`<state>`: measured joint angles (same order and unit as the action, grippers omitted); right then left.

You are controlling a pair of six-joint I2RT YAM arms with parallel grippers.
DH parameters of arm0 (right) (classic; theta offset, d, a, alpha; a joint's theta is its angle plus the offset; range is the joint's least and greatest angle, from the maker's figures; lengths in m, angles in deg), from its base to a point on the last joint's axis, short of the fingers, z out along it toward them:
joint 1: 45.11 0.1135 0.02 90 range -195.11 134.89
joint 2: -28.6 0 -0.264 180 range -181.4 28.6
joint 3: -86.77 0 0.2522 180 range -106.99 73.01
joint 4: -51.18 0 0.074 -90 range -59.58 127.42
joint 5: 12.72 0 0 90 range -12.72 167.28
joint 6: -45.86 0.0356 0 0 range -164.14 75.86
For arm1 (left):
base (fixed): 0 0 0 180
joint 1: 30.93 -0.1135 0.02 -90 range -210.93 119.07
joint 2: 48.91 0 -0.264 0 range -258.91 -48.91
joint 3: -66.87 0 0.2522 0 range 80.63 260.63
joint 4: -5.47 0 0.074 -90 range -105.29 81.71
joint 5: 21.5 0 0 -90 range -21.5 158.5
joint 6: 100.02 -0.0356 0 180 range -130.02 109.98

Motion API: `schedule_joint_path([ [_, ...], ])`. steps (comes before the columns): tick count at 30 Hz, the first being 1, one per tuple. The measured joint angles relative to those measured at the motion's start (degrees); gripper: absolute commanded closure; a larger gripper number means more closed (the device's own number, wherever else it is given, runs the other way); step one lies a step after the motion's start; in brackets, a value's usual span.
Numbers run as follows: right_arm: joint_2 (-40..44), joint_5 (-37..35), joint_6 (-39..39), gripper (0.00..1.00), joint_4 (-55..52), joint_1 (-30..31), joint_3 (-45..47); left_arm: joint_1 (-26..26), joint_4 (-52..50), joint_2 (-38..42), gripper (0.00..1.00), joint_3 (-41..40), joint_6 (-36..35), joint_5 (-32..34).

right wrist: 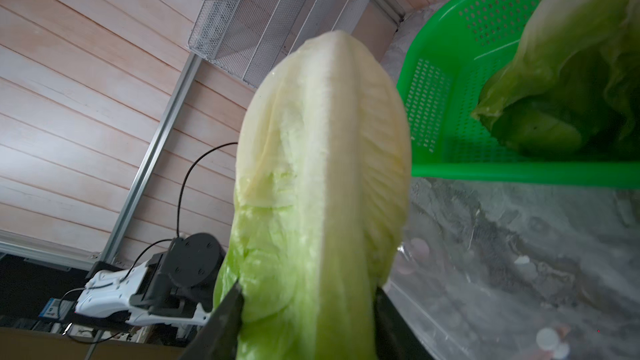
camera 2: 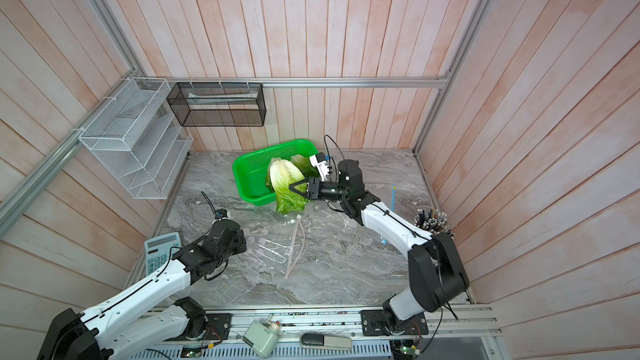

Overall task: Open the zip-top bag and take out the chinese cabbages
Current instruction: Place the Chinese cabbage in the basket.

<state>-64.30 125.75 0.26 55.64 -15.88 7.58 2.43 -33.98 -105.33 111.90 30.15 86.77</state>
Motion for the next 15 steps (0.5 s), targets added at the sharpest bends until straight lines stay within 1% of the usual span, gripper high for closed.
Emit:
schedule_joint_path([
  [8,-27.06,-4.5,-4.42,0.49,-3.82,2.62,-26.6,-0.07,0.44,0.09,1.0,0.0,0.59,-0.02],
  [12,-38.42,-5.75,-5.42,0.49,-7.65,3.5,-39.1,-0.13,0.76,0.09,1.0,0.0,0.55,-0.04],
  [15,-45.79,-6.82,-6.8,0.48,-12.55,4.15,-49.31,-0.33,0.85,0.15,1.0,0.0,0.39,-0.2],
])
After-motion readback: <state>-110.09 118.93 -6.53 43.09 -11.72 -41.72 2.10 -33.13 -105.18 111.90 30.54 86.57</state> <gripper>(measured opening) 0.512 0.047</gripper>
